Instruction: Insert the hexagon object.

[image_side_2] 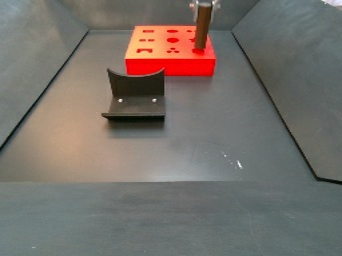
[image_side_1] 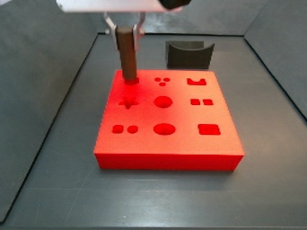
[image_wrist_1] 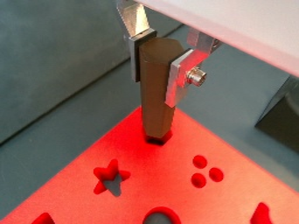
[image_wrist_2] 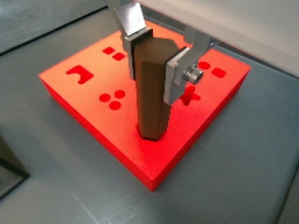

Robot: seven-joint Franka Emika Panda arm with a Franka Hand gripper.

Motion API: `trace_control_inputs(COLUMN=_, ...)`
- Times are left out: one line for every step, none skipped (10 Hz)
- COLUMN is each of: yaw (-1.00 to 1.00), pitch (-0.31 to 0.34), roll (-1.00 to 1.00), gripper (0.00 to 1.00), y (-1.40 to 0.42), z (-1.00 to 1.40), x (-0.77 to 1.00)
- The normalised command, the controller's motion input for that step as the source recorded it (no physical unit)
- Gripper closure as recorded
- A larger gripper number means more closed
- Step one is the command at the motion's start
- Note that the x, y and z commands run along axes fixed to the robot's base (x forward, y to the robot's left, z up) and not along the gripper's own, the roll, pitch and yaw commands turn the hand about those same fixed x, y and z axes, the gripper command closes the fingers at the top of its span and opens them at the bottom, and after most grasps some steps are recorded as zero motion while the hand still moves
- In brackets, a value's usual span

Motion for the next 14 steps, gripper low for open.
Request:
trace_control_inputs(yaw=-0.01, pitch=-0.186, roll=0.00, gripper=1.00, y=0.00, z=0.00, x=-0.09)
trace_control_inputs(yaw=0.00, pitch=-0.154, roll=0.02, gripper=1.00, y=0.00, z=0.00, x=-0.06)
trace_control_inputs(yaw=0.00, pitch=-0.133, roll=0.00, gripper=1.00, y=0.00, z=0.00, x=-0.02)
trace_control_inputs(yaw=0.00, pitch=-0.059, roll=0.08, gripper=1.00, y=0.00, z=-0.01, x=0.02)
trace_control_inputs(yaw=0.00, pitch=-0.039, roll=0.09, gripper=1.00, y=0.00, z=-0.07, x=0.11)
trace_control_inputs(yaw=0.00, pitch=-0.050, roll=0.08, gripper=1.00, y=0.00, z=-0.17, x=0.11)
trace_control_inputs(yaw=0.00, pitch=-0.050, roll=0.09, gripper=1.00, y=0.00, z=-0.19, x=0.10)
trace_control_inputs(yaw=0.02, pitch=-0.059, roll=0.11, gripper=1.00, y=0.00, z=-0.25, x=0.09)
trace_control_inputs(yaw=0.03, pitch=-0.051, roll=0.12, gripper=1.00, y=0.00, z=-0.24, x=0.07)
trace_control_inputs(yaw=0.05, pitch=-0.046, roll=0.13, gripper=1.00, y=0.00, z=-0.23, x=0.10)
trace_control_inputs(yaw=0.13, pitch=0.000, roll=0.18, gripper=1.00, y=0.00, z=-0.10, x=0.30)
trace_control_inputs(yaw=0.16, pitch=0.000, roll=0.20, gripper=1.00, y=-0.03, z=-0.10, x=0.32)
trace_control_inputs(yaw=0.14, pitch=-0.024, roll=0.16, gripper=1.00, y=0.00, z=-0.24, x=0.12)
trace_control_inputs(yaw=0.09, pitch=-0.043, roll=0.14, gripper=1.00, y=0.00, z=-0.26, x=0.00)
